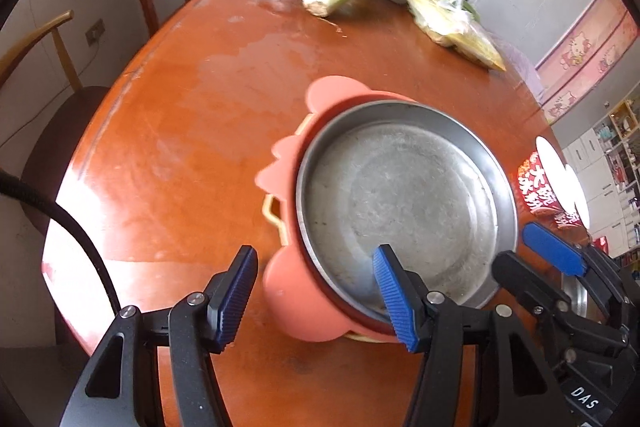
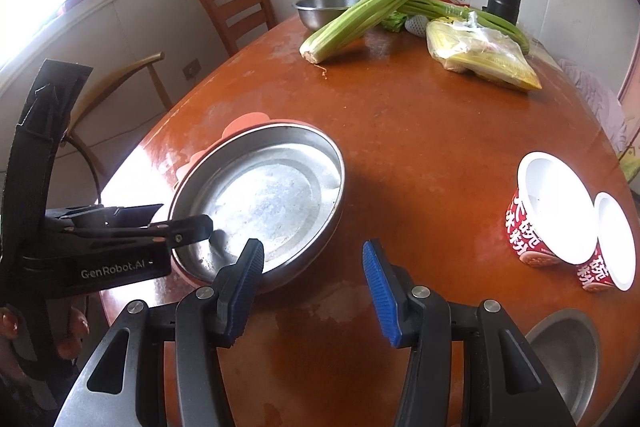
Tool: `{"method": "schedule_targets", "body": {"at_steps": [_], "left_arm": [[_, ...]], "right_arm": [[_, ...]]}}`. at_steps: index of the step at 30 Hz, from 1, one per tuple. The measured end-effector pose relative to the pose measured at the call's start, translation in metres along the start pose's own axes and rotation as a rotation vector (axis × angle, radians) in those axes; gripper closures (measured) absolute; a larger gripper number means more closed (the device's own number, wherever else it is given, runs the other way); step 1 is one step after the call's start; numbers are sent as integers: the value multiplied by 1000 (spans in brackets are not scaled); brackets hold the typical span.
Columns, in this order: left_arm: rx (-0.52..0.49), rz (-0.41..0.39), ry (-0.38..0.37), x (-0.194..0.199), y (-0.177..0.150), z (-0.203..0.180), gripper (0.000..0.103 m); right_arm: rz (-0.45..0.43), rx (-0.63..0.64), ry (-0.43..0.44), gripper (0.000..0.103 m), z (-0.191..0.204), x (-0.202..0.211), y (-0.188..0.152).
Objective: Organize plates and bowls
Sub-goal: 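Lower the steel tray onto the orange plate and open both grippers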
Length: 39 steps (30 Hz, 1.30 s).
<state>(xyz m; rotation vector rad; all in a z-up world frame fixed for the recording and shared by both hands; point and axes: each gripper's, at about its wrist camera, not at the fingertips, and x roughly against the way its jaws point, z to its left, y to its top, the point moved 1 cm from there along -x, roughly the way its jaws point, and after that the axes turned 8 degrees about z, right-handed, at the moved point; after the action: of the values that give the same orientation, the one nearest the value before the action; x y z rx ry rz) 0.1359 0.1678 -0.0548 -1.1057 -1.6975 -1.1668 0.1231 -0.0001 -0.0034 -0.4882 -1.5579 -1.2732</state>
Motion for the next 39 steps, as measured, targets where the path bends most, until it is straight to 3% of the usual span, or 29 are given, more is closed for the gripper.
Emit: {"method": "schedule_targets", "body": {"at_steps": [25,39], "left_arm": [[-68,24,-24,-28,45,-54,43],[-8,-2,4,-20,49,-33,42]], "right_arm": [[24,-64,-46,50,-45,-21,15],[11,-85,-47,50,-52,-19,18]]}}
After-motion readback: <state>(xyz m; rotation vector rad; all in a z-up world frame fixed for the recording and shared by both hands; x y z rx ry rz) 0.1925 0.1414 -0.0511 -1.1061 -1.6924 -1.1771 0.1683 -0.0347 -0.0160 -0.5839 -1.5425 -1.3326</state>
